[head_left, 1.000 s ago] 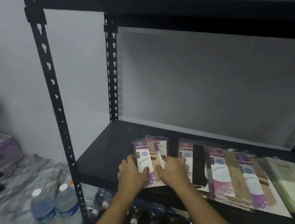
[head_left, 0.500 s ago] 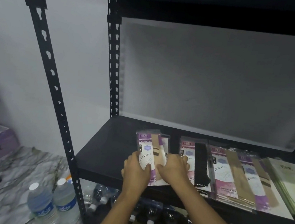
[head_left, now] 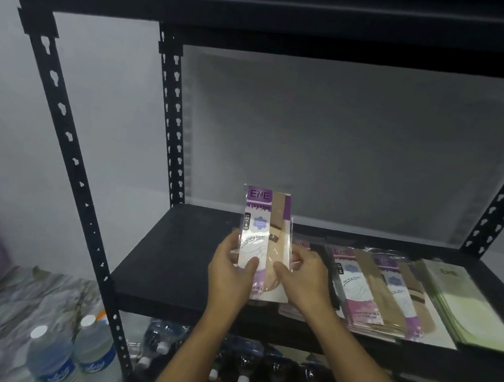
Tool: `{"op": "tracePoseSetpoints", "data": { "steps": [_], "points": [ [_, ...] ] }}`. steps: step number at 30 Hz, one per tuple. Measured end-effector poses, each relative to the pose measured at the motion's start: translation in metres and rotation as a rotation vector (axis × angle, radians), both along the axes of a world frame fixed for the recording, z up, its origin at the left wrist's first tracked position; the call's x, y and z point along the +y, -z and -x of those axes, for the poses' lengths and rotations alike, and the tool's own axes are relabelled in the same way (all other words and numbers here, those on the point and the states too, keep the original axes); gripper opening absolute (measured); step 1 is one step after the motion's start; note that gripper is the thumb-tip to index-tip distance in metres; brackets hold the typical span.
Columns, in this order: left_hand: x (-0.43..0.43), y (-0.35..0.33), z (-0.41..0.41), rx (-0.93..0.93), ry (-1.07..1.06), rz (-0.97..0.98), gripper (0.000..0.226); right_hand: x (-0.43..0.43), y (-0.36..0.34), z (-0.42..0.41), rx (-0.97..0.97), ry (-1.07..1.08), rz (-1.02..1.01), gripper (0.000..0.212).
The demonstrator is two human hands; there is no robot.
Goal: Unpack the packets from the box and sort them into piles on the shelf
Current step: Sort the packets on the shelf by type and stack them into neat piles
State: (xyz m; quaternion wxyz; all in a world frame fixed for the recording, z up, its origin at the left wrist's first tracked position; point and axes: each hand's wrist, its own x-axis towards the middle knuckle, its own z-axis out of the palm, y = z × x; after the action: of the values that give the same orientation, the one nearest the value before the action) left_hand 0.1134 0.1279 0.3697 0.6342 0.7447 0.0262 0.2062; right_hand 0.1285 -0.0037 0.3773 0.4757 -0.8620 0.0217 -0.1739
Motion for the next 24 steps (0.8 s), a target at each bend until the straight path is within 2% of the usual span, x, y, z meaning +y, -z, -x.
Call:
{"op": "tracePoseSetpoints", "data": {
  "steps": [12, 18, 24],
  "points": [
    [-0.011, -0.040, 0.009, -0.140, 0.100, -0.016, 0.052, -0.021, -0.024, 0.018, -0.109, 0.030, -0.232, 0.041],
    [-0.041, -0.050, 0.023, -0.140, 0.187, 0.008, 0.050, -0.054, -0.033, 0.040, -0.191, 0.078, -0.264, 0.042],
    [-0.096, -0.049, 0.034, -0.124, 0.309, 0.016, 0.049, -0.110, -0.034, 0.063, -0.193, 0.204, -0.267, 0.043]
  ]
}}
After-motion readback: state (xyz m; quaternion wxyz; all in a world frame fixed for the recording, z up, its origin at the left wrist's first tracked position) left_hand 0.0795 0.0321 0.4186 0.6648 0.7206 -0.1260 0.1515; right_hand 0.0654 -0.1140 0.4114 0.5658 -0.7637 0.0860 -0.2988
